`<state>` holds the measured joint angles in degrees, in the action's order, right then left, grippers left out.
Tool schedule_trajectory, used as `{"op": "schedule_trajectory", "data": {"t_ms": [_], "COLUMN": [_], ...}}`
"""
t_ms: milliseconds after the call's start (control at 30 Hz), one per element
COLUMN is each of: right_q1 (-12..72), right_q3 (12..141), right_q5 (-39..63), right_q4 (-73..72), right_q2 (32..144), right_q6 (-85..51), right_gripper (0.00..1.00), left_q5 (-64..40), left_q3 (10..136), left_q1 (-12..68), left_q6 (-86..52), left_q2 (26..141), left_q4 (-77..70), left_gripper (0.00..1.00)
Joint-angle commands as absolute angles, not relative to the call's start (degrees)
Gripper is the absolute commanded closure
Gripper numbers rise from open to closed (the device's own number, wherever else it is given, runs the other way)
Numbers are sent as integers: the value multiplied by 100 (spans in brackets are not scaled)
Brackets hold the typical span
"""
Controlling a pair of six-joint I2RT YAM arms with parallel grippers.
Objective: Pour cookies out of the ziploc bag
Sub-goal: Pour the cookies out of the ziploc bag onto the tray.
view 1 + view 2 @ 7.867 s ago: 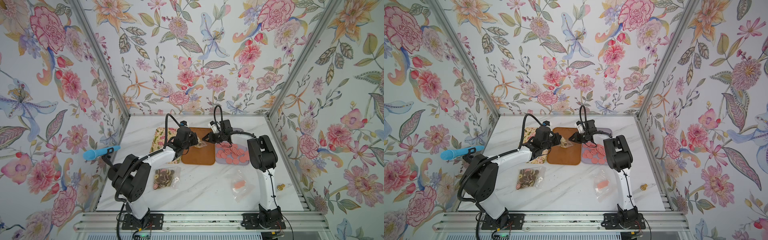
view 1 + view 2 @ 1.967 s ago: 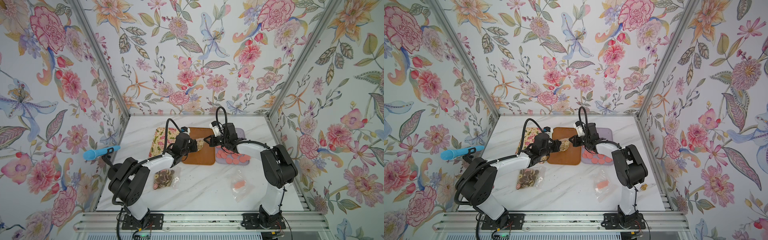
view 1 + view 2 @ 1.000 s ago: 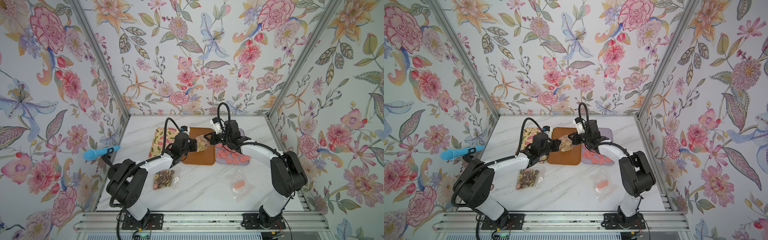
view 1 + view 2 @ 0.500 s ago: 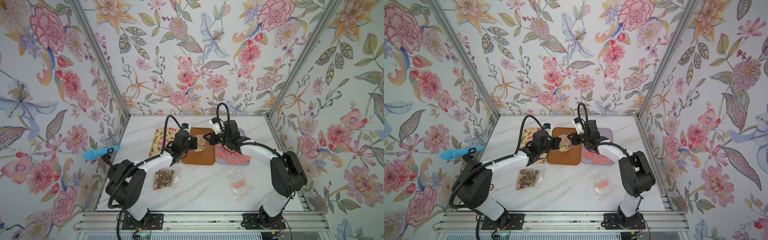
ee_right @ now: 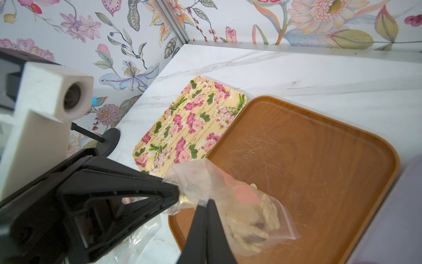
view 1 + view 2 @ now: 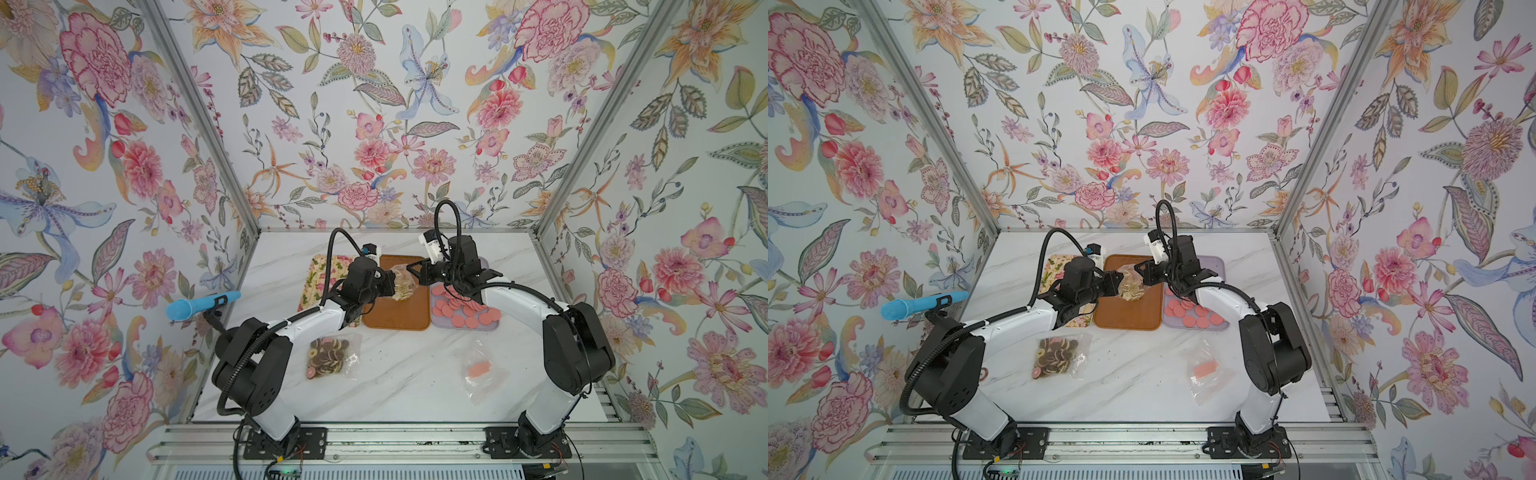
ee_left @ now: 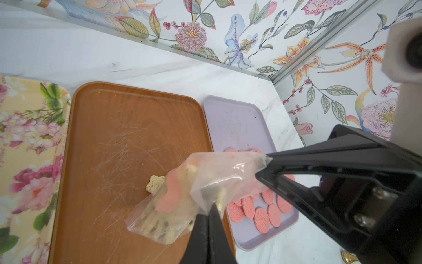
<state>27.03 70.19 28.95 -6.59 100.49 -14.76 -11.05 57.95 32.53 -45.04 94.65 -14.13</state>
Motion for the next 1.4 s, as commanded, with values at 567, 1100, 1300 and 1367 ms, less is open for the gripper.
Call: {"op": "schedule_trajectory", "data": {"t_ms": [567,1100,1300,1367], "right_q1": [2689,2637,2655,2646], "right_q3": [7253,7319,7318,7362], "right_q5": [2892,3095,3068,3029], "right_q4": [-577,-500,-546,-504], "right_q2": [9958,10219,10261,10269], "right_q6": [-1380,-1028,-1077,-1081], "right_gripper": [100,100,100,100], "left_q5": [-1371,-2617,-3414,-3632], "left_q3": [6027,6517,6673,6726], "left_q1": [3095,2511,2190,2184], "left_q6": [-4588,-5520,-5981,-6187], "left_q2": [9463,9375,9641,9679], "left_q4": [-979,186,445,250], "left_gripper": [100,100,100,100]}}
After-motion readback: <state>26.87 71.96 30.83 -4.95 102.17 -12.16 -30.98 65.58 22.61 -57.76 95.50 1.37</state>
